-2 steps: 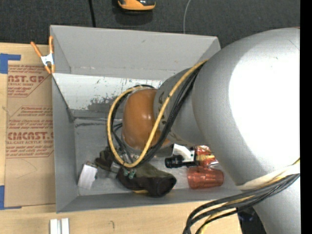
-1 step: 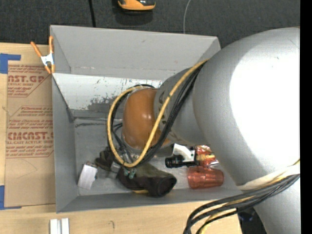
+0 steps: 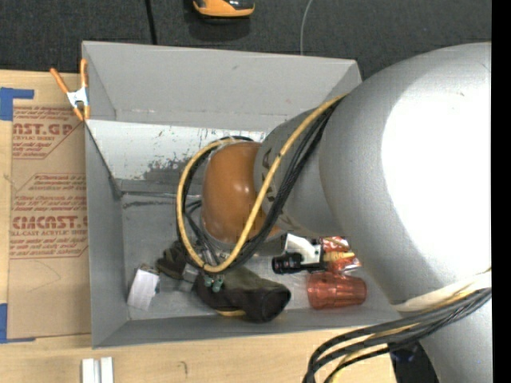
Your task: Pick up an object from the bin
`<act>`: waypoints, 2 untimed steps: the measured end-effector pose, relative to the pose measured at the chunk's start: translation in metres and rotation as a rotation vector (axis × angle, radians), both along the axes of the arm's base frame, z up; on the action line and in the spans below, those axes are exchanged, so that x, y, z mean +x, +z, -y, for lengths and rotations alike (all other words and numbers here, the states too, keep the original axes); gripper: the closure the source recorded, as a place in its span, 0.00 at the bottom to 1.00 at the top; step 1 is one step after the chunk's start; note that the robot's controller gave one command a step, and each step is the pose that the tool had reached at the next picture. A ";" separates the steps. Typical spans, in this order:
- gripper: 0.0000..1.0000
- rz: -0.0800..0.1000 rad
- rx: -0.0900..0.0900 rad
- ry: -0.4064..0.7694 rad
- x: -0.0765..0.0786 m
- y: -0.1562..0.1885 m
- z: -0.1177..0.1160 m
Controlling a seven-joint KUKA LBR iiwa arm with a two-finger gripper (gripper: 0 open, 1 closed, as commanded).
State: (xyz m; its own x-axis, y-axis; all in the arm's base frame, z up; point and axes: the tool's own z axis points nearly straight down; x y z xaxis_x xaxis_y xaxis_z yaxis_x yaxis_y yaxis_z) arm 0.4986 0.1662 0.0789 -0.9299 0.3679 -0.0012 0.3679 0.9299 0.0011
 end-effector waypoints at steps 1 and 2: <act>1.00 -0.003 -0.001 0.000 -0.001 0.011 0.000; 1.00 -0.009 -0.002 0.000 -0.002 0.027 0.000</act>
Offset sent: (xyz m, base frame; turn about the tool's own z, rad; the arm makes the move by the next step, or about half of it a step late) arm 0.0000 0.0001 0.0911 0.0000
